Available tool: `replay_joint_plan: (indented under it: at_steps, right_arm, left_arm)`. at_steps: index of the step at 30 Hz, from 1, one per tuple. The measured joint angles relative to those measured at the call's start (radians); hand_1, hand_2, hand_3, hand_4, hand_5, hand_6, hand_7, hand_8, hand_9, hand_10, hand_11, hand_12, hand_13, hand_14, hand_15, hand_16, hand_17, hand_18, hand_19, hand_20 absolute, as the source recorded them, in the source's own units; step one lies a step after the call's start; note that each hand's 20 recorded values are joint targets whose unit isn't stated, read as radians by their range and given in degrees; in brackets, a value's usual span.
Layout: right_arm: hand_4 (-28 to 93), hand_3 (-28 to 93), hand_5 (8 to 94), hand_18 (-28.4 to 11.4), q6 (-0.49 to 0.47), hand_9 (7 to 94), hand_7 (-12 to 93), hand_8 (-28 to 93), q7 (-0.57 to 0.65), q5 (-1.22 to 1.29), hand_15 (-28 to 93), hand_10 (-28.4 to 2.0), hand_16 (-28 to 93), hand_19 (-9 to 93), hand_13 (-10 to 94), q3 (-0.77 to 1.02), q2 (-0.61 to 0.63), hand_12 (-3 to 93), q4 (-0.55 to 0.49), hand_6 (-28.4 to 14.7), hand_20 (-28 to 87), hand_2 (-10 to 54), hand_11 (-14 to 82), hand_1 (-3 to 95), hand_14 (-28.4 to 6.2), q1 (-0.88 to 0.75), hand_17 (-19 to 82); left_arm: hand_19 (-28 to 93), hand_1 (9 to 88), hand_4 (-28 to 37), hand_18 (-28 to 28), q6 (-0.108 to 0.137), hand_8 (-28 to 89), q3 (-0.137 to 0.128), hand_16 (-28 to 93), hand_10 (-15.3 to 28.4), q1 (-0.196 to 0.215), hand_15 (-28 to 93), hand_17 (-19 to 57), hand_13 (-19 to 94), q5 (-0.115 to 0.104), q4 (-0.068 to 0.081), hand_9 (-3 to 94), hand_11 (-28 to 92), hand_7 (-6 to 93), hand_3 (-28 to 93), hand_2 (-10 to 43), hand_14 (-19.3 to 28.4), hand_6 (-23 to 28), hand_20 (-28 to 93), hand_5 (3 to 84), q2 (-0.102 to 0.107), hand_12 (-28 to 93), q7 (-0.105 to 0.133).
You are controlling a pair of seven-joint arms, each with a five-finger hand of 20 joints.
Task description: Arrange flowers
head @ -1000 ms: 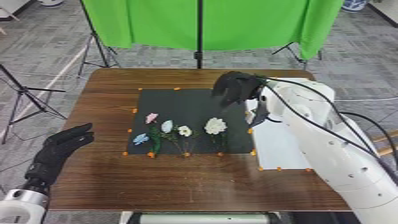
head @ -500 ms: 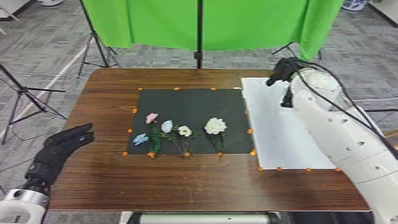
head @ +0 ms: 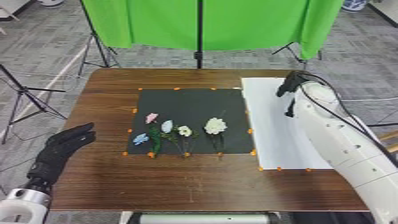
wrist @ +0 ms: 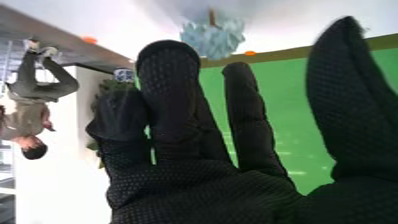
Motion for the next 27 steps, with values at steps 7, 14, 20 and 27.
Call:
replay_joint_plan:
  at_steps: [7, 14, 20, 27]
  right_arm:
    - [-23, 70, 52.3, -21.1, 0.075, 56.4, 21, -12, 0.000, 0.017, 70, -16.2, 28, 90, 75, -0.006, -0.012, 20.5, 0.033, 2.8, 54, -9.5, 14.1, 49.7, -6.8, -0.030, 44]
    - [-23, 57, 76.5, -18.7, 0.293, 82.3, 28, 4, -0.021, 0.028, 72, -8.4, 31, 93, 83, -0.041, -0.012, 40.6, 0.053, 2.0, 59, -9.5, 8.7, 65.8, -3.0, -0.052, 53]
    - [-22, 57, 79.3, -18.7, 0.383, 84.5, 29, 5, -0.049, 0.029, 72, -8.3, 32, 93, 84, -0.048, -0.005, 42.3, 0.032, 1.3, 61, -9.5, 9.8, 67.0, -2.5, -0.089, 55]
    - [-21, 56, 78.9, -18.3, 0.367, 84.1, 29, 6, -0.048, 0.040, 72, -8.4, 33, 93, 84, 0.068, 0.032, 43.4, -0.229, 0.9, 61, -9.5, 9.8, 67.0, -2.3, -0.218, 54]
  left_arm:
    - [17, 42.1, -10.4, 13.1, 0.007, -6, 0.008, 2, 12.6, -0.003, 11, 13.4, 31, 0.003, 0.003, 38.9, 17, 10.6, 66, -5.2, 14.9, 5.6, 25, 45.4, 0.000, 12, 0.019]
    - [15, 42.8, -9.5, 12.5, 0.019, -6, 0.012, 3, 12.4, -0.003, 12, 12.4, 31, 0.025, 0.005, 38.4, 18, 11.9, 66, -6.0, 15.0, 5.3, 25, 45.2, 0.000, 11, 0.038]
    - [14, 40.9, -9.1, 12.4, 0.018, -6, 0.010, 3, 12.5, -0.002, 12, 11.8, 31, 0.030, 0.004, 38.9, 18, 12.1, 66, -6.5, 15.4, 5.2, 24, 45.2, -0.001, 11, 0.035]
    - [11, 39.5, -9.3, 12.0, 0.018, -6, 0.000, 2, 12.7, 0.002, 12, 10.7, 32, 0.030, 0.000, 39.8, 18, 12.0, 65, -6.6, 15.7, 5.3, 23, 45.2, -0.002, 11, 0.034]
